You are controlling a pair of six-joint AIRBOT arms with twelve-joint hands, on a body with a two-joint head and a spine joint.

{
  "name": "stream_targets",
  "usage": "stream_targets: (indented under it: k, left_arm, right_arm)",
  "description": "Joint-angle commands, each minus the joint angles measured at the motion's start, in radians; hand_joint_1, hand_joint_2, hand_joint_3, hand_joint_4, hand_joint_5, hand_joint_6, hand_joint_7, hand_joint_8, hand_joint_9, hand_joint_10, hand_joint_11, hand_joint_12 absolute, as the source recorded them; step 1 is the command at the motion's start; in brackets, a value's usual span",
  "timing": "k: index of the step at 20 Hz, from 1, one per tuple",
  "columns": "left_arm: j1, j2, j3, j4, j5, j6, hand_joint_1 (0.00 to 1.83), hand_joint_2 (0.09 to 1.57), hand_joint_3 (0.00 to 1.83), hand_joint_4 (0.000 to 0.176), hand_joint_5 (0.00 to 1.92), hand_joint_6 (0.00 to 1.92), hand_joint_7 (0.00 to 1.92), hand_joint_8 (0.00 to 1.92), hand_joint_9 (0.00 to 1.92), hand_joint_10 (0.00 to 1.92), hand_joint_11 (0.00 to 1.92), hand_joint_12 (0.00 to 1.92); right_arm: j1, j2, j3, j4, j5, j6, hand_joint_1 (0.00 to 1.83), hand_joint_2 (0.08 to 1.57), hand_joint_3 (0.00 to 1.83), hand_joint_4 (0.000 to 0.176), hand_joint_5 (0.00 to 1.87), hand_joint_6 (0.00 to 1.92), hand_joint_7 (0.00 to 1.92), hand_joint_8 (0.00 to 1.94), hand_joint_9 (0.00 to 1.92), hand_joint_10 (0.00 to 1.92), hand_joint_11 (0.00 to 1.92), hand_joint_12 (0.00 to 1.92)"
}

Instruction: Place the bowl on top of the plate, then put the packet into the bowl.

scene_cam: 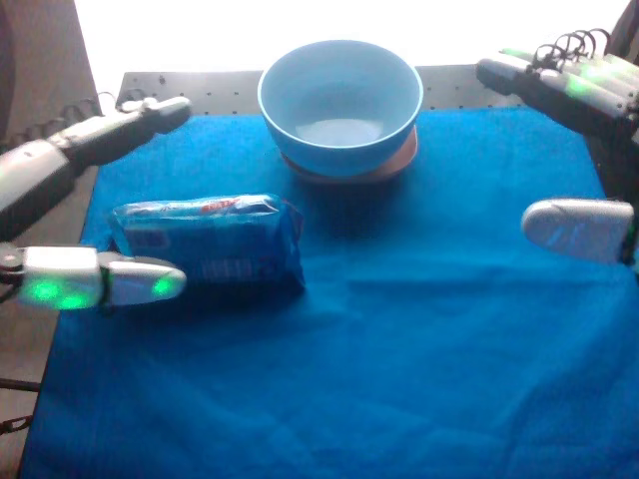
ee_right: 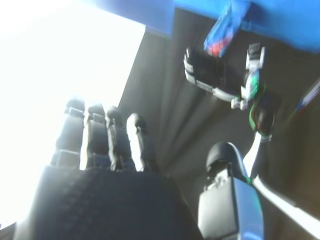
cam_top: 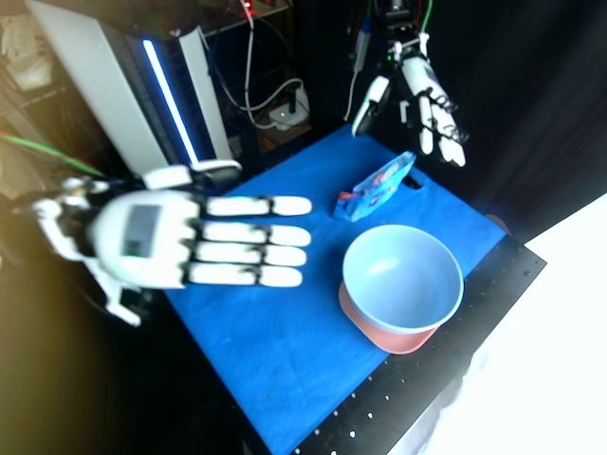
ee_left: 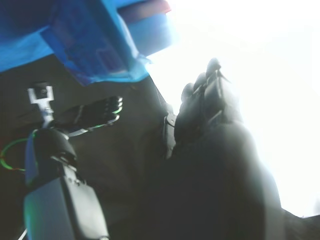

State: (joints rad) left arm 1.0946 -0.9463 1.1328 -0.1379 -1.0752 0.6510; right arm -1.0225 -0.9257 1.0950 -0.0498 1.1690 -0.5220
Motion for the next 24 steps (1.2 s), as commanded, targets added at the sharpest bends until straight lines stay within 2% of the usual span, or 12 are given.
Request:
stream_targets:
  k: [1,4,6,8,9,10,11,15,18,19,21,24]
  left_arm:
    - [-0.031,-0.015,0.012,0.014,-0.071,-0.007,0.70,0.84,0.00,0.176,0.18,0.01,0.09,0.01,0.08,0.01,0.03,0.01]
    - [-0.131,-0.075,0.075,0.085,0.070,-0.008,0.83,0.84,0.00,0.141,0.23,0.00,0.20,0.00,0.15,0.01,0.10,0.06]
    - [-0.169,-0.106,0.105,0.118,0.146,-0.008,0.88,0.86,0.00,0.122,0.26,0.00,0.26,0.00,0.23,0.01,0.18,0.12]
    - [-0.200,-0.141,0.143,0.143,0.221,-0.007,1.04,0.94,0.00,0.000,0.50,0.02,0.56,0.02,0.56,0.03,0.43,0.39]
    - [-0.215,-0.156,0.159,0.151,0.248,-0.007,1.09,1.04,0.01,0.000,0.73,0.03,0.88,0.04,0.92,0.06,0.70,0.58]
    - [-0.227,-0.165,0.169,0.156,0.267,-0.007,1.22,1.08,0.01,0.000,0.87,0.78,1.10,0.65,1.15,0.05,0.84,0.78]
    - [-0.234,-0.168,0.174,0.162,0.277,-0.007,1.25,1.09,0.00,0.000,0.95,0.85,1.10,0.88,1.30,0.08,0.95,0.87]
    - [-0.243,-0.168,0.182,0.163,0.281,-0.006,1.27,1.09,0.00,0.000,1.03,0.70,1.09,1.01,1.36,0.12,0.90,1.05]
    - [-0.264,-0.152,0.180,0.163,0.247,-0.007,1.28,1.09,0.01,0.000,1.05,0.64,1.05,1.11,1.21,0.72,0.94,1.29]
    - [-0.269,-0.142,0.176,0.163,0.236,-0.007,1.28,1.09,0.01,0.000,1.11,0.50,1.02,1.18,1.15,1.00,0.99,1.37]
    - [-0.274,-0.106,0.157,0.163,0.191,-0.007,1.28,1.09,0.00,0.000,1.18,0.38,1.00,1.23,1.07,1.31,0.97,1.59]
    - [-0.278,-0.019,0.105,0.177,0.076,-0.007,1.28,1.08,0.00,0.000,1.16,0.44,1.04,1.16,1.10,1.25,1.02,1.58]
  right_arm:
    - [-0.004,0.005,-0.012,0.036,0.184,0.003,0.08,1.10,0.01,0.075,0.00,0.00,0.00,0.00,0.00,0.00,0.00,0.00]
    - [-0.029,0.008,-0.028,0.044,0.213,0.004,0.13,1.12,0.01,0.088,0.00,0.00,0.00,0.00,0.00,0.00,0.00,0.00]
    - [-0.029,0.008,-0.028,0.044,0.213,0.004,0.18,1.09,0.00,0.065,0.00,0.00,0.00,0.00,0.00,0.00,0.00,0.00]
    - [-0.032,0.008,-0.028,0.044,0.213,0.004,0.21,1.10,0.00,0.020,0.00,0.00,0.00,0.00,0.00,0.00,0.00,0.00]
    - [-0.034,0.007,-0.028,0.044,0.213,0.004,0.20,1.12,0.01,0.000,0.02,0.01,0.00,0.00,0.00,0.00,0.00,0.00]
    - [-0.037,0.007,-0.028,0.045,0.213,0.004,0.18,1.12,0.01,0.000,0.02,0.01,0.00,0.00,0.00,0.00,0.01,0.00]
    - [-0.039,0.005,-0.028,0.047,0.213,0.004,0.20,1.10,0.00,0.039,0.00,0.00,0.00,0.00,0.00,0.00,0.01,0.00]
    - [-0.045,0.002,-0.028,0.053,0.213,0.004,0.13,1.18,0.02,0.000,0.05,0.01,0.01,0.00,0.02,0.01,0.09,0.04]
    - [-0.059,-0.002,-0.028,0.064,0.213,0.004,0.18,1.19,0.01,0.001,0.04,0.01,0.00,0.00,0.00,0.00,0.00,0.00]
    - [-0.062,-0.002,-0.028,0.067,0.213,0.004,0.14,1.19,0.01,0.027,0.01,0.00,0.00,0.00,0.00,0.00,0.00,0.00]
    - [-0.068,-0.004,-0.028,0.072,0.213,0.004,0.13,1.21,0.01,0.006,0.01,0.00,0.00,0.00,0.00,0.00,0.01,0.00]
    - [-0.072,-0.005,-0.028,0.077,0.213,0.004,0.09,1.22,0.01,0.035,0.00,0.00,0.00,0.00,0.00,0.00,0.00,0.00]
